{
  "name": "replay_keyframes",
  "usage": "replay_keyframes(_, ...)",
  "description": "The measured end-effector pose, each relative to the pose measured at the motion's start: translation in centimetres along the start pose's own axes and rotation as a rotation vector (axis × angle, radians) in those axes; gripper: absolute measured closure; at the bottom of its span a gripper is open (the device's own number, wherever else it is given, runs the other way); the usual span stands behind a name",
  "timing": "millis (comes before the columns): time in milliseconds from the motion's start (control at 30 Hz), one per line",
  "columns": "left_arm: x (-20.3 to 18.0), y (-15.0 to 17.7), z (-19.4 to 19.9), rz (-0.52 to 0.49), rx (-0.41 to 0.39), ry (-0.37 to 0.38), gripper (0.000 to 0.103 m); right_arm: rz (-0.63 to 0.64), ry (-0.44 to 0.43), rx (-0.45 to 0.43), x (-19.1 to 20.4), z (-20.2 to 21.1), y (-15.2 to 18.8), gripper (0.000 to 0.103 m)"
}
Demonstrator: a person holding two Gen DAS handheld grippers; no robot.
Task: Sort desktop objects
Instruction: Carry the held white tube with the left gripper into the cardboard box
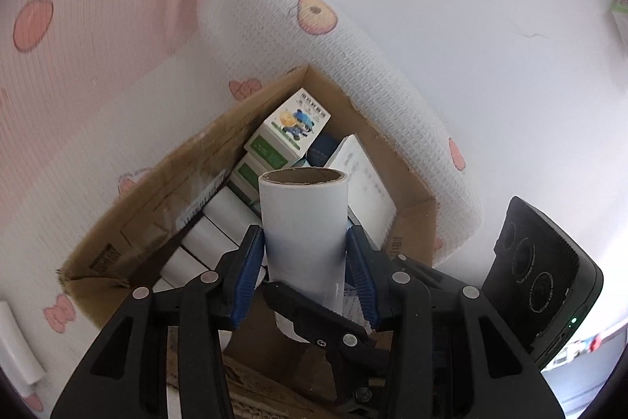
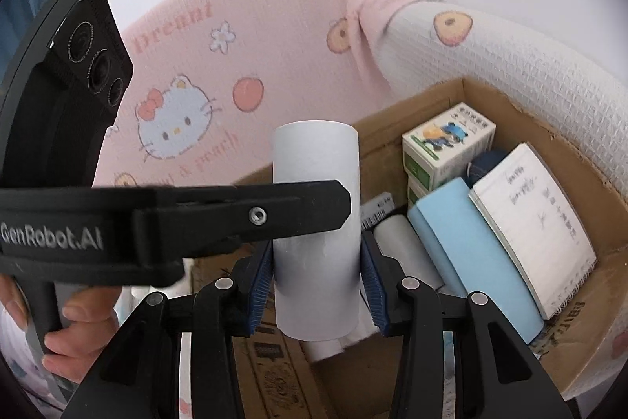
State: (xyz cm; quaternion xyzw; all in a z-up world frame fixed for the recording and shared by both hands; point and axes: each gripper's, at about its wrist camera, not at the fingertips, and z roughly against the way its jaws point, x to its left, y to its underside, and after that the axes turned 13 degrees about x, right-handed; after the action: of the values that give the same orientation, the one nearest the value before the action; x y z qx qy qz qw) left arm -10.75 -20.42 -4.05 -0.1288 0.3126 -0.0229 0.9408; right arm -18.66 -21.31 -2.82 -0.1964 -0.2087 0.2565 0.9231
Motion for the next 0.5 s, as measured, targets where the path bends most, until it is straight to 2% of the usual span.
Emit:
replay_keyframes(200,0.7,-0.6,-1.8,0.046,0.04,-0.024,0.056,-0.017,-0.007,0.082,-1.2,-1.4,-0.5,0.064)
replay_keyframes(267,1.0,-0.9,-2.8,0.062,0.094,-0.051,0.056,-0.014,-0.015,0.157,-1.6,-2.4,-1.0,0.064)
replay_keyframes(333,1.4,-1.1,-3.4,0.09,0.124,-0.059,0.056,0.016,0.015,0.24,-1.6,-3.6,-1.6,0.064)
replay_keyframes(500,3.2,-1.6,-4.1,0.206,0.153,-0.068,0.056,0.076,0.053,0.33,-1.2,-5.4,-2.9,0.064)
